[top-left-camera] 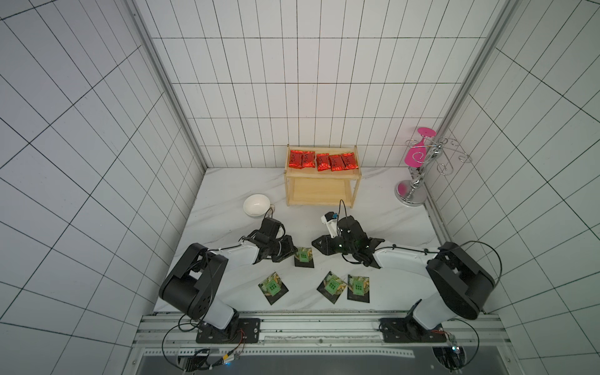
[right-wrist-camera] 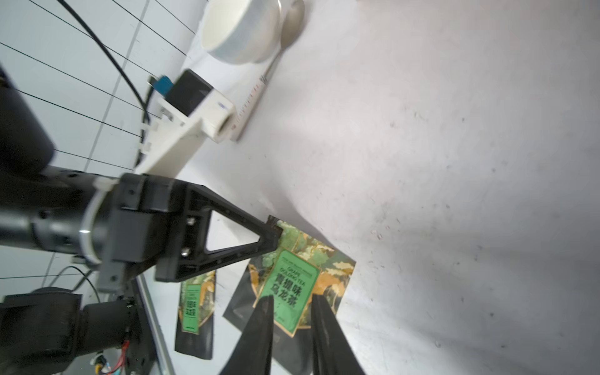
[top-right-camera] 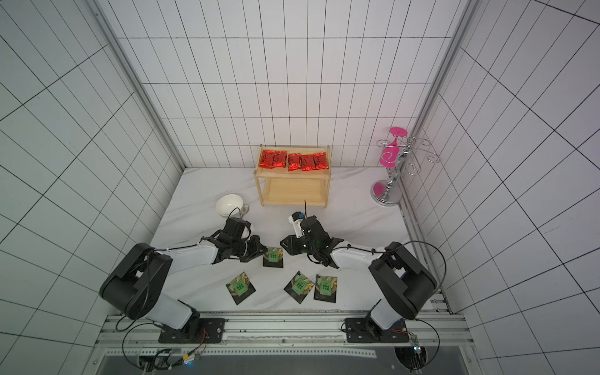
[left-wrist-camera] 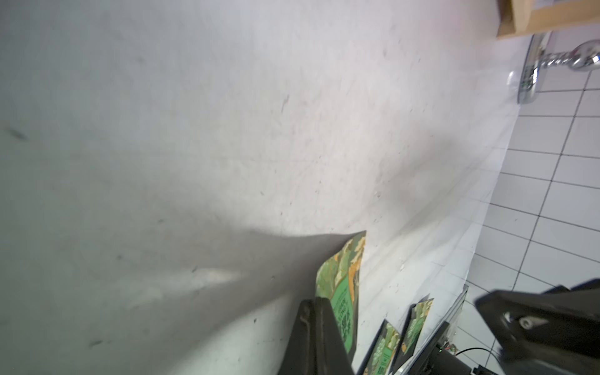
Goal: Place the tea bags on the shelf by color
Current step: Pick up the tea bag from the center of the board.
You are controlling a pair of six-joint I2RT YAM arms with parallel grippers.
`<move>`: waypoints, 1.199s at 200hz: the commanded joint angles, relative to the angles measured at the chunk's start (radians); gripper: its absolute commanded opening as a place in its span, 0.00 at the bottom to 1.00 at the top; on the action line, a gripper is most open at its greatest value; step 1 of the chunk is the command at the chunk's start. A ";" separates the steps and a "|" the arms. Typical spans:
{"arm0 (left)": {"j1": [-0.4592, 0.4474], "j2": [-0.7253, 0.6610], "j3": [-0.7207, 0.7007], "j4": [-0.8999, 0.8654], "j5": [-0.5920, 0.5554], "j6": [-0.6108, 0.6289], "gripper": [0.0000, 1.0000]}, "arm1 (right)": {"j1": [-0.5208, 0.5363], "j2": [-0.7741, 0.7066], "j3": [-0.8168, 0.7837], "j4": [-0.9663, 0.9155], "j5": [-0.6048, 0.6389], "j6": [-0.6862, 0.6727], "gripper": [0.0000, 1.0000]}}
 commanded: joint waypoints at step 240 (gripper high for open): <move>0.132 -0.004 0.011 0.474 0.241 -0.212 0.00 | -0.107 0.235 -0.299 1.132 -0.159 0.867 0.05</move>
